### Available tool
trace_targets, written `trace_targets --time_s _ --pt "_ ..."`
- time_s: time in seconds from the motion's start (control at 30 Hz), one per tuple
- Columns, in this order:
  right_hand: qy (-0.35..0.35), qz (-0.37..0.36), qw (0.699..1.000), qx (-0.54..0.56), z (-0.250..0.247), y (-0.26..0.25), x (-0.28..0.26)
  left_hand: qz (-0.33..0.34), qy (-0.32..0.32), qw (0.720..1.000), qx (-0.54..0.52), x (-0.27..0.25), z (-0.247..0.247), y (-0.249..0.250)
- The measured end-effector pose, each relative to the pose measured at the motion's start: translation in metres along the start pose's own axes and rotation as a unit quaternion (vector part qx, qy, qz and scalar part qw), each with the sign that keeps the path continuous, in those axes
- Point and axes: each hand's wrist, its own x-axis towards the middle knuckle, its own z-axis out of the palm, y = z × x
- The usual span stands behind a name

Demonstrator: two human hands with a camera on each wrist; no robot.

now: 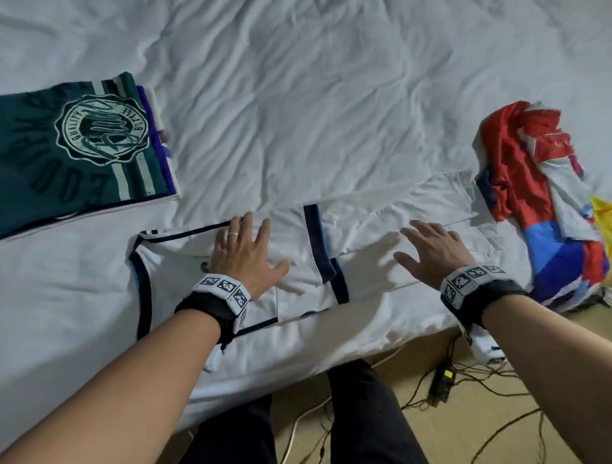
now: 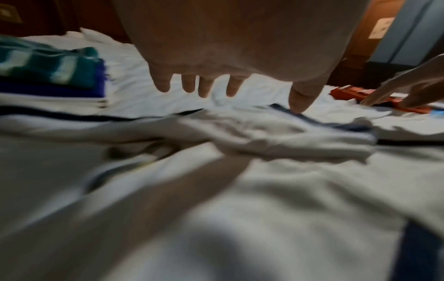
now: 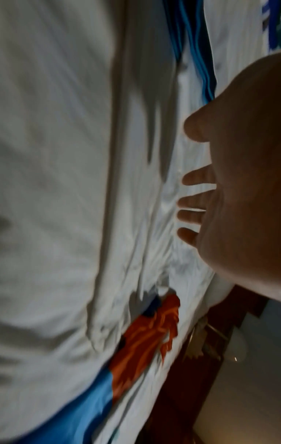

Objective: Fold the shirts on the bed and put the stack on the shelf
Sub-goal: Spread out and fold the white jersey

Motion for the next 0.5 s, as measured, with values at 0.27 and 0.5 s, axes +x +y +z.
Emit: trace_targets --time_s 0.27,0.5 --pt "-0.005 0.015 0.999 0.035 -0.038 0.119 0.048 0.159 -0.009 0.987 -0.035 0.034 0.001 0.19" --pt "0.029 -0.113 0.993 -0.026 -0.047 0.194 0.119 0.189 -0.08 0.978 -0.03 0.072 0.042 0.341"
